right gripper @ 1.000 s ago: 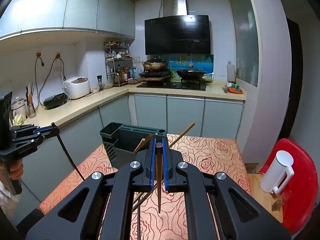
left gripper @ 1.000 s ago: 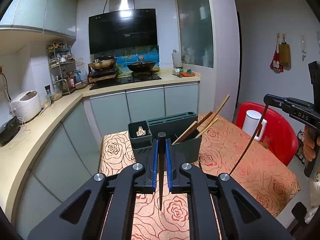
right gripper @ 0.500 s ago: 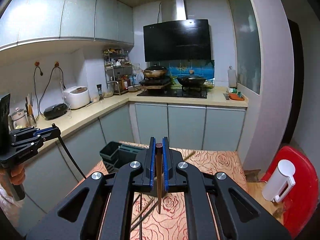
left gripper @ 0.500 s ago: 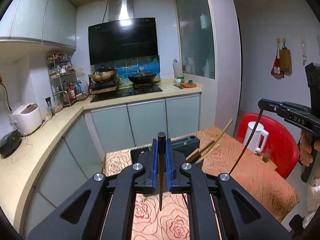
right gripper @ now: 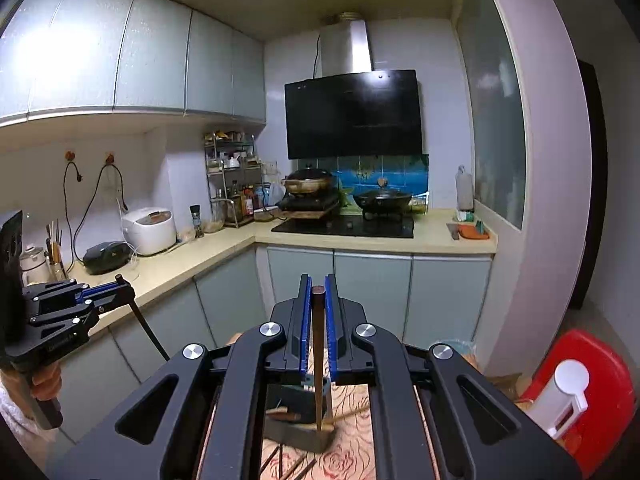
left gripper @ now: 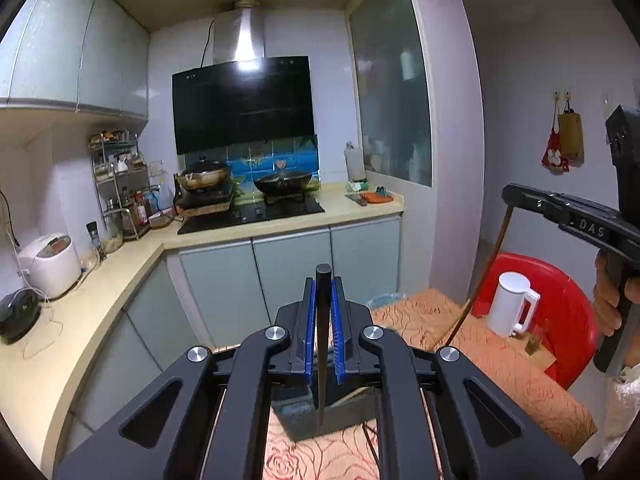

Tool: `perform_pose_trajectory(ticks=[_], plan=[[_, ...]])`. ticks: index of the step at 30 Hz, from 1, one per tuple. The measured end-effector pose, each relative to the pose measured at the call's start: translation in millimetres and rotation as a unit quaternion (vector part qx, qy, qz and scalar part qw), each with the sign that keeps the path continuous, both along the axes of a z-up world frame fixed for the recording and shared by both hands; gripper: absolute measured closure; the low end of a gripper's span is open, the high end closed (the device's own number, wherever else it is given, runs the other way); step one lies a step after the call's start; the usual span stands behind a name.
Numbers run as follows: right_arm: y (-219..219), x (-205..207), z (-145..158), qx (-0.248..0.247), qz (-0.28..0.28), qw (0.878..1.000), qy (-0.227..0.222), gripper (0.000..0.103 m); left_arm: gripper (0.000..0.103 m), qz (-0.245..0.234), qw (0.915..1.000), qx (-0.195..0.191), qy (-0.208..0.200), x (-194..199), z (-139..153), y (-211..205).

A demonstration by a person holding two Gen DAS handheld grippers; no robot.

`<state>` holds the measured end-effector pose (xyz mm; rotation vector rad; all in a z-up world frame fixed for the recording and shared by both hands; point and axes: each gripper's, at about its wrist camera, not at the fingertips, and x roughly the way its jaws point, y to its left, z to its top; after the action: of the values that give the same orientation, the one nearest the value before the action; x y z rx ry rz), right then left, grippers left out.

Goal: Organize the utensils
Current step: 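Lift both dark chopsticks and carry them over the green holder with both tools, then lower the held chopsticks into the holder with both tools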

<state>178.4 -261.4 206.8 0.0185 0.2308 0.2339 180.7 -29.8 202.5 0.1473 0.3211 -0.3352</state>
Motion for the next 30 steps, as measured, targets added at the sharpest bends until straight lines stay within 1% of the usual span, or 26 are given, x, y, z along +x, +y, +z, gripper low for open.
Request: perform_pose_trajectory(ticks=[6,9,11,15,18,30], plan=[[4.1,27.7,2.7,0.000,0.000,1.000,0.002,0.096,0.096,0.003,0.9999,0.002,-0.010,26.5,9.9,-13.9],[4.3,41.3,-2.5,0.008,0.001,1.000,0.008,0.096,0.096,0.008,1.0000,-0.003,-0.003,44.5,3.6,-18.3],[4.3,50.2,-8.2,0.013,0.002,1.000,0.015,0.096,0.096,0.010,0.9999,-0.008,0.006,57.8,-5.5,-21.2],[4.6,68.1,-20.5,0.024,0.012,0.999,0.042,0.096,0.096,0.013,0.9995,-0.010,0.026,77.7,-27.7,-25.8],[8.4,77.0,-29.8,0.020,0.016,0.998,0.056,0.096,0.096,0.020,0.9992,-0.006,0.035,87.7,-42.4,-27.3],[28.0,99.1,-62.8,0.001,0.028,0.995,0.093,0.096,0.096,0.033,0.9981,0.020,0.049,107.9,-79.8,-37.1]])
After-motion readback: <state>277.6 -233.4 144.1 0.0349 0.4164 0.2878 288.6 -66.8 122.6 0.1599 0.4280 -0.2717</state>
